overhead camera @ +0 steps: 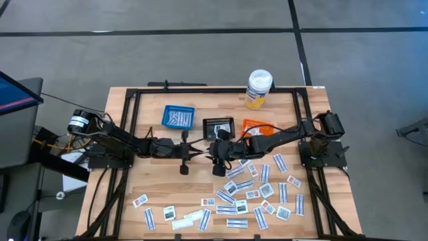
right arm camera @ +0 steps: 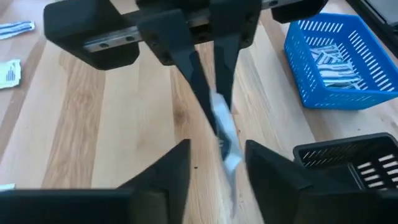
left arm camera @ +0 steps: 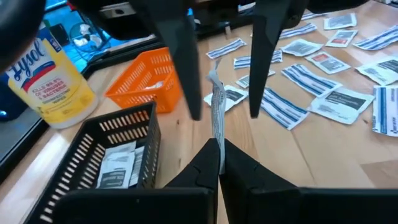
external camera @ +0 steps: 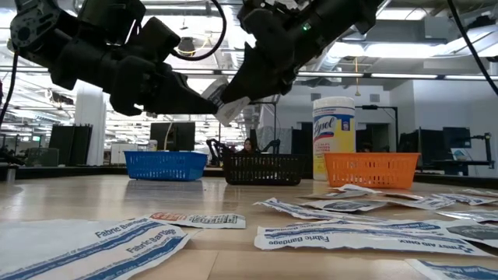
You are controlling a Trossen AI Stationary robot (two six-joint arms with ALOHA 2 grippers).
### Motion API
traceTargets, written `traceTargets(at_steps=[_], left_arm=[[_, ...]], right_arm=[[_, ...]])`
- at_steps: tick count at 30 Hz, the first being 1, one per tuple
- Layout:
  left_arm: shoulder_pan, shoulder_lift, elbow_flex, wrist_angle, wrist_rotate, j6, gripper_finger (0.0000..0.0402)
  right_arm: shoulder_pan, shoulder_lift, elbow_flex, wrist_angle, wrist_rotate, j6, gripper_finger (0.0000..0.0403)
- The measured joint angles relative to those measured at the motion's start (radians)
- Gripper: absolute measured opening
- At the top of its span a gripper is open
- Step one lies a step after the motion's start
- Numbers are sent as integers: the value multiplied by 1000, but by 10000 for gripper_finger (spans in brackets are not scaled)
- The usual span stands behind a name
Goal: Pick & Place First Aid Supplies
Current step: Put the towelette pack into the black bin
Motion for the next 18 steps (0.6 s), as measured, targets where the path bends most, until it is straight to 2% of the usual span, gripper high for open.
traceTargets(at_steps=[6,8,18], left_arm=[[0,0,0,-4,-4,-3,7],[0,0,0,-6,-4,-4,8],[0,0,0,-8,-4,-13,8]], right_arm=[[-1,0,0,34,2,-7,32],[-2,0,0,33,2,-8,10],[-6,0,0,26,5,-27,8]])
